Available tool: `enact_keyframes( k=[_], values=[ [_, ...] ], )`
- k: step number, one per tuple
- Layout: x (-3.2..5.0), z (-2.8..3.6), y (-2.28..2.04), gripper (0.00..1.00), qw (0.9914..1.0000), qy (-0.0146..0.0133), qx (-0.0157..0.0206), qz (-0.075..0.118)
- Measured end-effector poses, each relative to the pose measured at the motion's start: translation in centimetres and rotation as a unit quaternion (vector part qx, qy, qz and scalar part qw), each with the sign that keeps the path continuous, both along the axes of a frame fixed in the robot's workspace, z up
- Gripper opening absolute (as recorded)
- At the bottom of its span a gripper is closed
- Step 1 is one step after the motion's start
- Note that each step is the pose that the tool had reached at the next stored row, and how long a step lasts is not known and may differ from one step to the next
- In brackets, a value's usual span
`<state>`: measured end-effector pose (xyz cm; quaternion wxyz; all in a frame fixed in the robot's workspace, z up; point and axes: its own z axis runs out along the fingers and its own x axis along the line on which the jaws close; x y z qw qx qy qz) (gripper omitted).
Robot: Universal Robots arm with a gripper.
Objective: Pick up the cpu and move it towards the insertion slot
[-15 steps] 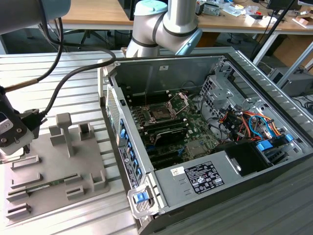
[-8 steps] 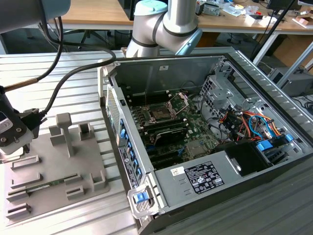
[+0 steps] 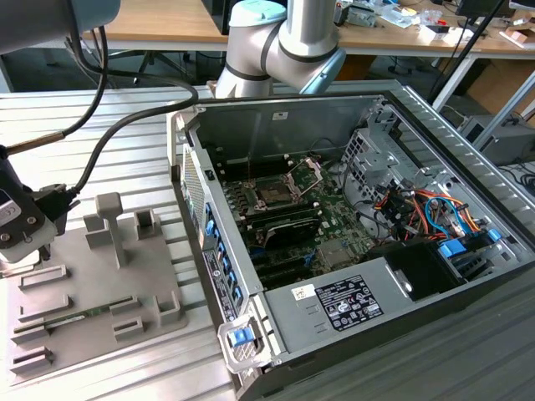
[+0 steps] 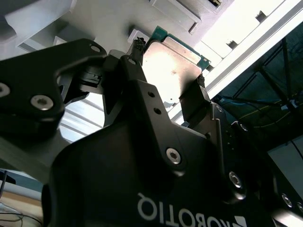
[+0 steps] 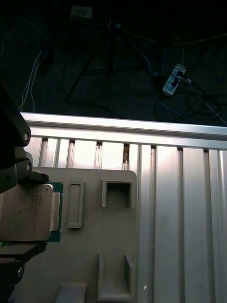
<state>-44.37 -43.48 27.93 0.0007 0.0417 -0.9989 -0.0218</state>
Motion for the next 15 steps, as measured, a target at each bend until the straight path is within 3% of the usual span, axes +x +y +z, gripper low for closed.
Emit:
enact_keyframes(
  k=[15],
  values=[
    [0.0,0.38,0.0,0.55,1.0,0.0,0.0001,0.0]
  ],
)
